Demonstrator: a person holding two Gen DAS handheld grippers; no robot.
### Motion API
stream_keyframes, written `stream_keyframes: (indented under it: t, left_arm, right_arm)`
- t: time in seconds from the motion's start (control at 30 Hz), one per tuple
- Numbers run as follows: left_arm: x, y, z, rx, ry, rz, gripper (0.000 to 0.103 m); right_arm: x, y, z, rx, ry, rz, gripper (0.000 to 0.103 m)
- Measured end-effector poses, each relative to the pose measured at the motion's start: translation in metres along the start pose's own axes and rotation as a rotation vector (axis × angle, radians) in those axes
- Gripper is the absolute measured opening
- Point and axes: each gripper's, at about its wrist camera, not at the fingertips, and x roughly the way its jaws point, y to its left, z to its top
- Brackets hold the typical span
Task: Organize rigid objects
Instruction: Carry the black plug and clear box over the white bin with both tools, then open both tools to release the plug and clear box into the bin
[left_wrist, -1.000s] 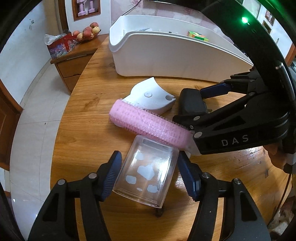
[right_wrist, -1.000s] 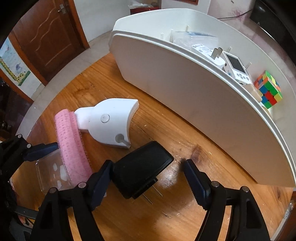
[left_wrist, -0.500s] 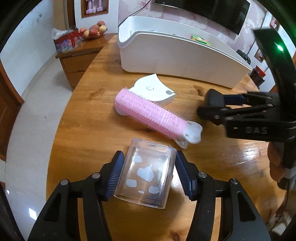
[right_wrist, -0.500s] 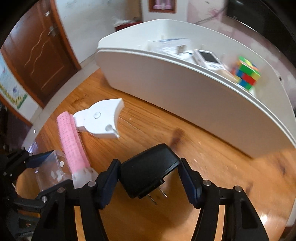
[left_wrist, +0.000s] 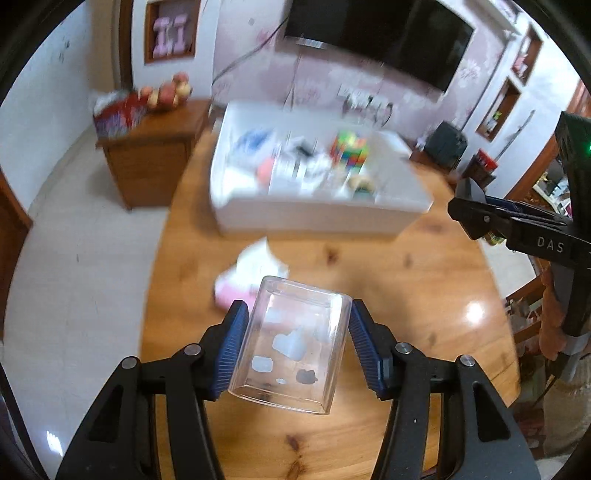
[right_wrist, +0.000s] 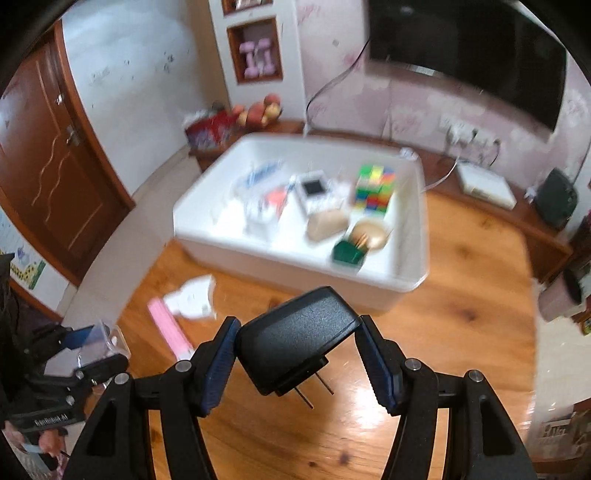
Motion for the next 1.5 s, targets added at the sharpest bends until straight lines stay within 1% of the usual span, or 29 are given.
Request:
stream_keyframes:
  t: [0.07,0.17,0.3,0.43,0.47,0.57,0.63,0.8,0.87,0.9,0.97,1.1,1.27,1.37,1.5]
  left_arm:
    - [-0.023,-0.012,0.026,0.042,-0.044,0.02,0.059]
    - [-0.047,-0.026,0.057,0.09,-0.091,0.043,0.059]
    - [-0.065,-0.034,0.097,0.129,-0.132,0.085,0.059]
    - [-0.061,-0.031,0.133,0.132,-0.129,0.116,0.059]
    - [-0.055,-0.029,0.145,0.129,-0.126,0.131,0.059]
    - [-0.035,-0.023,0.166,0.113,-0.109,0.153,0.059]
    - [-0.013,-0.015,0.18,0.088,-0.085,0.148,0.059]
    - [0.047,-0.007,0.197,0.072,-0.034,0.16,0.059]
    - [0.074,-0.005,0.2,0.06,-0.003,0.154,0.059]
    - [0.086,-0.004,0.2,0.055,0.009,0.154,0.06]
    - [0.11,-0.004,0.202,0.038,0.039,0.135,0.06]
    - [0.156,-0.004,0.203,0.016,0.091,0.124,0.06]
    - [0.202,-0.006,0.198,0.015,0.158,0.132,0.06]
    - [0.22,-0.005,0.194,0.012,0.195,0.138,0.059]
    - [0.234,-0.004,0.192,0.007,0.24,0.13,0.057]
  right_arm:
    - [-0.031,-0.005,0.022,0.012,-0.054,-0.003,0.064]
    - [-0.079,-0.009,0.053,0.014,-0.145,-0.037,0.064]
    - [-0.125,-0.01,0.09,0.014,-0.228,-0.062,0.064]
    - [-0.152,-0.008,0.123,0.012,-0.28,-0.096,0.064]
    - [-0.155,-0.008,0.13,0.013,-0.283,-0.099,0.064]
    - [-0.15,-0.007,0.15,0.017,-0.277,-0.126,0.064]
    - [-0.137,-0.007,0.159,0.011,-0.256,-0.143,0.064]
    - [-0.075,-0.014,0.166,0.018,-0.154,-0.144,0.064]
    - [-0.036,-0.022,0.162,0.029,-0.087,-0.141,0.064]
    - [-0.024,-0.022,0.158,0.033,-0.064,-0.142,0.064]
    - [0.016,-0.03,0.149,0.046,0.009,-0.141,0.064]
    - [0.077,-0.042,0.132,0.076,0.123,-0.131,0.064]
    - [0.129,-0.05,0.111,0.095,0.22,-0.121,0.064]
    - [0.147,-0.054,0.101,0.102,0.257,-0.115,0.064]
    - [0.159,-0.058,0.094,0.105,0.281,-0.104,0.064]
